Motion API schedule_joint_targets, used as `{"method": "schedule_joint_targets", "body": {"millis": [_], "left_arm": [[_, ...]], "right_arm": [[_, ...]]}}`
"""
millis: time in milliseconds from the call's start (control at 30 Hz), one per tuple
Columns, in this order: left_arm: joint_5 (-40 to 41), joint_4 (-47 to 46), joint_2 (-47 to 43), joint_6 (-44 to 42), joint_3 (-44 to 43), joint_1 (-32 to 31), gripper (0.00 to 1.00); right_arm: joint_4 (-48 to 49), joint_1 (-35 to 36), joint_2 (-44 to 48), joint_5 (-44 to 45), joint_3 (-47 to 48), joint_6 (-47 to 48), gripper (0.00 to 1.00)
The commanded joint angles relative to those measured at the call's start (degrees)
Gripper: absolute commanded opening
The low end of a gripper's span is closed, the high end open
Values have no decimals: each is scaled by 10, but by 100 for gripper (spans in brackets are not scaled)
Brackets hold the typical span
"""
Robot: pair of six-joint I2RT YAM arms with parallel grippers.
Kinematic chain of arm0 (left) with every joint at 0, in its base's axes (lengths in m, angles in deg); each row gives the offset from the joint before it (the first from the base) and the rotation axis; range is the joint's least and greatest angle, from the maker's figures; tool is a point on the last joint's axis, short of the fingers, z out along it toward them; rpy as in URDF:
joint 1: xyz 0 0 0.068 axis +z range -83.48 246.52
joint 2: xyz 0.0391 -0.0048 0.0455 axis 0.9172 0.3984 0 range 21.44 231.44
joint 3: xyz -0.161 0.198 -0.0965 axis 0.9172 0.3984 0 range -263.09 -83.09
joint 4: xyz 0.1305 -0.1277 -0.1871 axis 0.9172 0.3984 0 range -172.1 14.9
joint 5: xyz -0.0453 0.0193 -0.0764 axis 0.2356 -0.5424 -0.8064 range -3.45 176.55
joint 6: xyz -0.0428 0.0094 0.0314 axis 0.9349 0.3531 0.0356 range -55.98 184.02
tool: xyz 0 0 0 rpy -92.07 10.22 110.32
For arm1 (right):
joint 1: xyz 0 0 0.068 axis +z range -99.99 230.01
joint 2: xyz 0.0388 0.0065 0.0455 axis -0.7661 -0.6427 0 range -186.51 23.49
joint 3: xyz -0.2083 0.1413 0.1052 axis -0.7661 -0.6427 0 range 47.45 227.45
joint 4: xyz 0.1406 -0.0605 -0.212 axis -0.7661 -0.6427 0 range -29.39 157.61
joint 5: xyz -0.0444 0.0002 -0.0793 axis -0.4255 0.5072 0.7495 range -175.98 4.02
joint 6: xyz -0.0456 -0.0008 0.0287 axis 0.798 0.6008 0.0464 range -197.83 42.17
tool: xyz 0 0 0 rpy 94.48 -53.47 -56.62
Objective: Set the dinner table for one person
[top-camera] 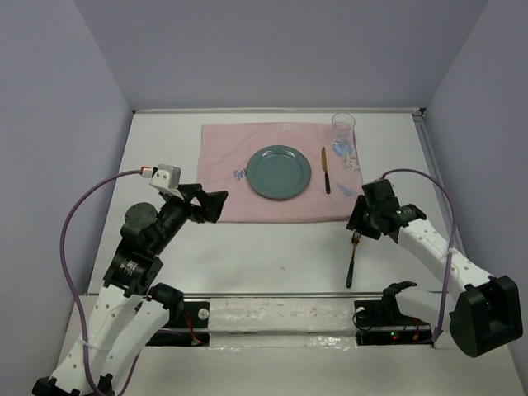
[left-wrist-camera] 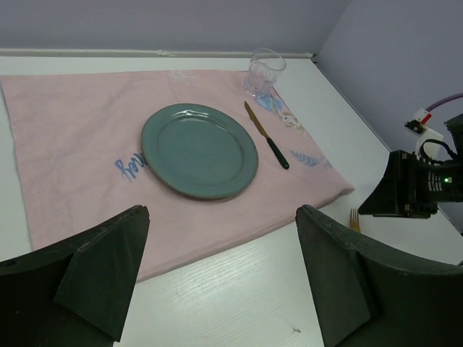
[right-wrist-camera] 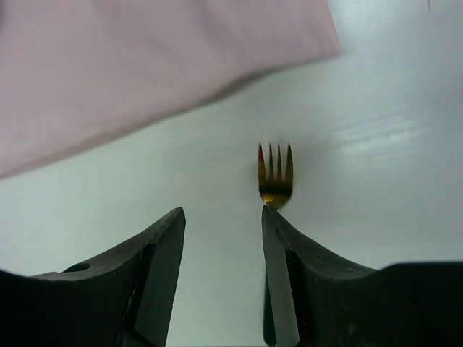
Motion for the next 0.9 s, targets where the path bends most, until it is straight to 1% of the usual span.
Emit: {"method": "schedule_joint_targets", "body": {"millis": [0, 33, 200, 300, 333, 433, 467, 500, 567, 700, 800, 867], "left_arm": [[1, -22, -16, -7, -20, -12, 93], [2, -21, -19, -7, -20, -15, 93], [11, -18, -35, -10, -20, -26, 93], [13, -17, -40, -11, -21, -34, 93], [13, -17, -40, -12, -21, -36, 94], [14, -16, -41, -12, -21, -40, 94], [13, -16, -43, -12, -21, -41, 93], [15, -16, -44, -12, -21, -44, 94], [15, -15, -45, -12, -22, -45, 94], [15, -17, -51, -12, -21, -49, 93], [14, -18, -51, -13, -21, -51, 93], [14, -18, -50, -13, -21, -51, 93]], "right_arm": [[-106, -3, 30, -45, -14, -74, 52], [-128, 2, 25, -49, -13, -83, 52], [-159, 2, -18, -56, 4, -81, 51], [-172, 2, -45, -64, 7, -79, 49], [-174, 2, -59, -71, 7, -75, 47], [-179, 2, -76, -78, 8, -66, 45], [-182, 2, -87, -78, 9, -63, 43], [-186, 2, -94, -97, 12, -61, 42], [-196, 2, -106, -104, 18, -55, 41], [-202, 2, -128, -126, 15, -53, 41], [-191, 2, -135, -145, -5, -55, 41], [-178, 2, -141, -156, -9, -57, 39]]}}
